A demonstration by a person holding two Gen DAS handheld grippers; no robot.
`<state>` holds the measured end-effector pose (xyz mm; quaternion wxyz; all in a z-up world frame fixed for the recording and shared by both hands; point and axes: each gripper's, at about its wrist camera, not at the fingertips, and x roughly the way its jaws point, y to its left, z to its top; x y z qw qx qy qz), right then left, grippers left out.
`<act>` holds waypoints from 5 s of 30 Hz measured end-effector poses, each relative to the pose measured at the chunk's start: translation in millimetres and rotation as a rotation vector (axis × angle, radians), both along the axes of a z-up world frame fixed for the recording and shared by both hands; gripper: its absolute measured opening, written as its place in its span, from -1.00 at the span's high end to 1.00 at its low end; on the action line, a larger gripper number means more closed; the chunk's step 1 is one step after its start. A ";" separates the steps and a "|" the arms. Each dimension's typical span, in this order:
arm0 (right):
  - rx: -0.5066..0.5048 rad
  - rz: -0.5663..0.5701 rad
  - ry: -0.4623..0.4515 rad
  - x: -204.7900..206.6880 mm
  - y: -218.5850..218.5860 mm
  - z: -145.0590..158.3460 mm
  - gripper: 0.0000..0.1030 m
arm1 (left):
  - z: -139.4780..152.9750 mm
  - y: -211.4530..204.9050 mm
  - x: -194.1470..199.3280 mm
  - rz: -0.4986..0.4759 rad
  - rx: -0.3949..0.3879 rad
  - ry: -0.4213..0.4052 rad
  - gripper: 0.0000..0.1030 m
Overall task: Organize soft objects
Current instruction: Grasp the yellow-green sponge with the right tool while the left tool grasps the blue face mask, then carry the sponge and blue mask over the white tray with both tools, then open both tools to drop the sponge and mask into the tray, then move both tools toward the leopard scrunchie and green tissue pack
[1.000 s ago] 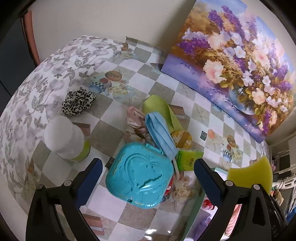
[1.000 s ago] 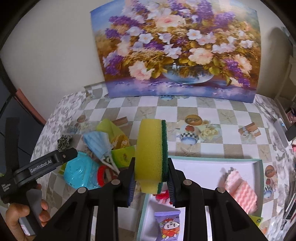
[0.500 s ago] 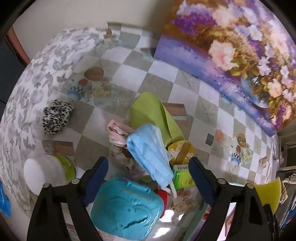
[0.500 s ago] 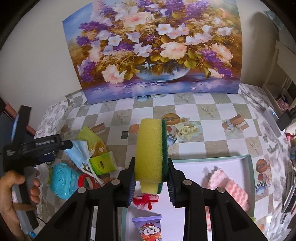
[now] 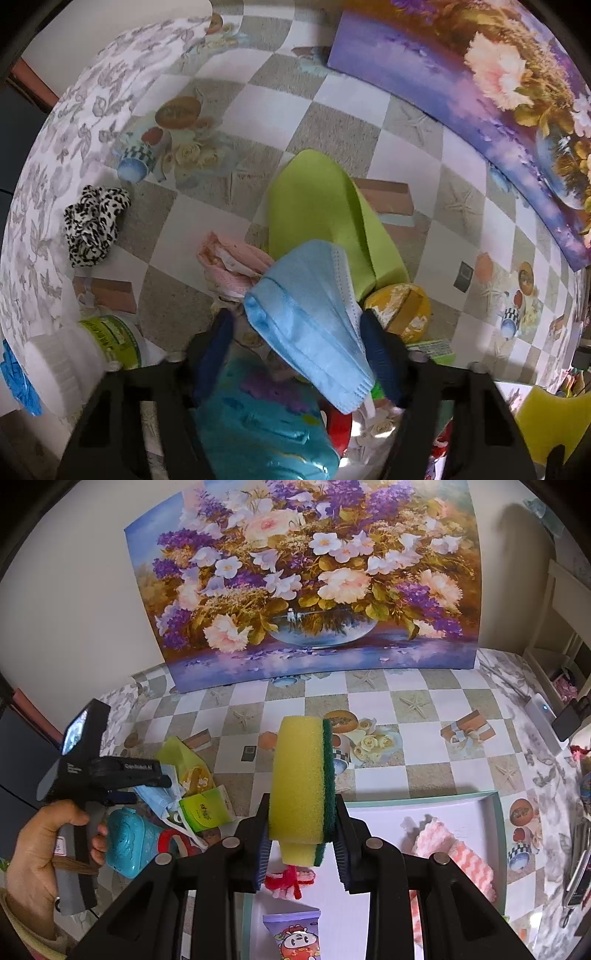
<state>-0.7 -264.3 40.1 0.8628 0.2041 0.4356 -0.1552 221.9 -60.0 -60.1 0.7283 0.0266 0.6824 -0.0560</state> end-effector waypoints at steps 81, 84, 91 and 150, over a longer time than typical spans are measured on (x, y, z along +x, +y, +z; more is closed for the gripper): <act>0.107 -0.306 0.165 -96.7 -119.9 -54.1 -0.03 | 29.9 -112.1 -179.4 -0.255 -0.249 -0.162 -0.23; 0.068 -0.304 0.169 -97.3 -117.7 -46.2 -0.11 | 37.0 -108.8 -178.1 -0.249 -0.221 -0.201 -0.45; -0.009 -0.245 0.194 -84.9 -101.1 -39.2 -0.37 | 43.7 -101.5 -174.1 -0.230 -0.170 -0.264 -0.69; -0.139 0.118 0.176 23.7 79.2 -35.6 -0.80 | 97.4 65.1 -115.6 -0.011 -0.044 -0.408 -0.70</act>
